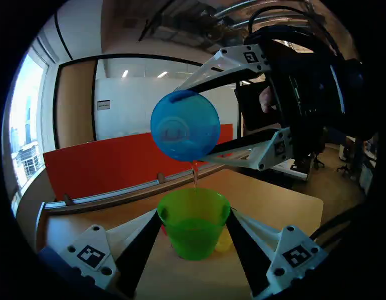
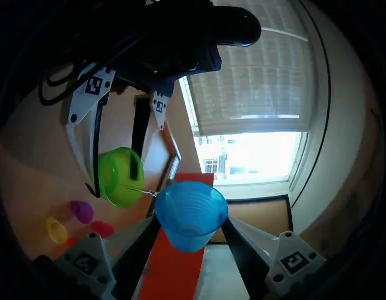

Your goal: Pour water

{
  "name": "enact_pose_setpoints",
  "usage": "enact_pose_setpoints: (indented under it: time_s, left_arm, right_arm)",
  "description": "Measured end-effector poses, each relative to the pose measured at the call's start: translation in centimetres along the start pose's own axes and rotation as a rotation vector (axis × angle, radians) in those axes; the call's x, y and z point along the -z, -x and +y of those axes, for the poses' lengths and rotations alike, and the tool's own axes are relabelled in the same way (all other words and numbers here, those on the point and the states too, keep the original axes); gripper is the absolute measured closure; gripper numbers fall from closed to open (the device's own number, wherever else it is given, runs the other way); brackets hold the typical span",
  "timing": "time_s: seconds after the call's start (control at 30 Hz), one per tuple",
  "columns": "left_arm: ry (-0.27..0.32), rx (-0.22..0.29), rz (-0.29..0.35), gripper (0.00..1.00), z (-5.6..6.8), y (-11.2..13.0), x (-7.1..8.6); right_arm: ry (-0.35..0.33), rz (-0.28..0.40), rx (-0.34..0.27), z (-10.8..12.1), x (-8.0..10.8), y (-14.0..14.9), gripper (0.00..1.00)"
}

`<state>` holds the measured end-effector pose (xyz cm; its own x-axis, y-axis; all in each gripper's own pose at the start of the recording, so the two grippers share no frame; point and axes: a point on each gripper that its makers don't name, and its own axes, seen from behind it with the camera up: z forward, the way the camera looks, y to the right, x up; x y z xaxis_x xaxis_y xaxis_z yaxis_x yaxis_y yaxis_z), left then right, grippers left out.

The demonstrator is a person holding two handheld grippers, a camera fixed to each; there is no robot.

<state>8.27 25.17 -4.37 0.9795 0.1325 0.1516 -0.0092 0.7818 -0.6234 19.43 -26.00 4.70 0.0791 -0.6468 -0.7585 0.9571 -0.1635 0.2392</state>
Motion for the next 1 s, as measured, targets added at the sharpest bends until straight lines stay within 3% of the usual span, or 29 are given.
enact_pose_setpoints:
  time_s: [1.0]
  left_arm:
    - [-0.002,0.006,-0.004,0.13,-0.39,0.32,-0.54]
  right_arm:
    - [-0.009,-0.002,0.053,0.03,-0.84,0.42,0.11]
